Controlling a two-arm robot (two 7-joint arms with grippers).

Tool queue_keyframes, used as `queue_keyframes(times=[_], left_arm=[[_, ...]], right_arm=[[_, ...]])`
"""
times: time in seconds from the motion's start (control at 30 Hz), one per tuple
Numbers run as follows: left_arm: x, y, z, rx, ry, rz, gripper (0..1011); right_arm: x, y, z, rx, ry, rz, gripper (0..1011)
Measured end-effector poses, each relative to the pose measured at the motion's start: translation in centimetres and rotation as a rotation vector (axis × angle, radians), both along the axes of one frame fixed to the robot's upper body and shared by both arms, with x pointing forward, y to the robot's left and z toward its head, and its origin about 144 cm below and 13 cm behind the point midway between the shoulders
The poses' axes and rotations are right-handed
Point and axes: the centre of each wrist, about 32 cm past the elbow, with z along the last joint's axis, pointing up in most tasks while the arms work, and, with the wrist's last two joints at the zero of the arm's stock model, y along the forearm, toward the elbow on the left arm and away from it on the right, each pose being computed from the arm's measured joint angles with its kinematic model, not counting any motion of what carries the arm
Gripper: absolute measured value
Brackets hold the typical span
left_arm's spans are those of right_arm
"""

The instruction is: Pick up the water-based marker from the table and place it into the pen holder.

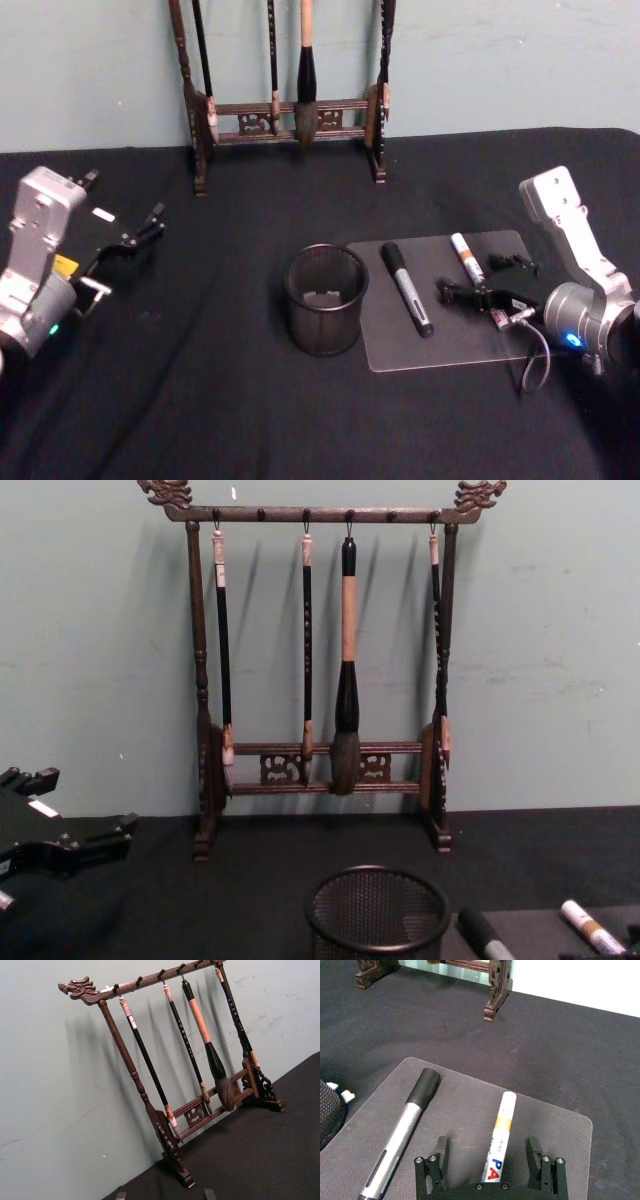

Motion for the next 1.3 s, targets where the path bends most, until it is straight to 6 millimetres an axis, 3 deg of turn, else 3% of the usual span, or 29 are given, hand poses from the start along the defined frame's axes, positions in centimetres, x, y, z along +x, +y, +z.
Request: queue_keyframes(times=[0.17,0.37,0.87,0.93,1.1,1.3], left_arm=[[0.00,0.00,0.00,0.000,0.000,0.000,1001],[0.00,0.00,0.00,0.000,0.000,0.000,1001],[0.00,0.00,0.00,0.000,0.000,0.000,1001],[0.00,0.00,0.00,0.000,0.000,0.000,1001],[0.00,0.00,0.00,0.000,0.000,0.000,1001],[0.00,0.00,0.00,0.000,0.000,0.000,1001]], right_arm=[[0.00,-0.01,0.01,0.000,0.000,0.000,1000],[0.01,-0.02,0.01,0.001,-0.001,0.000,902],[0.03,-0.02,0.02,0.002,-0.001,0.000,417],[0.03,-0.02,0.02,0.002,-0.001,-0.001,388],[0.03,-0.02,0.02,0.003,-0.001,-0.001,197],[0.03,-0.02,0.02,0.003,-0.001,-0.001,175]])
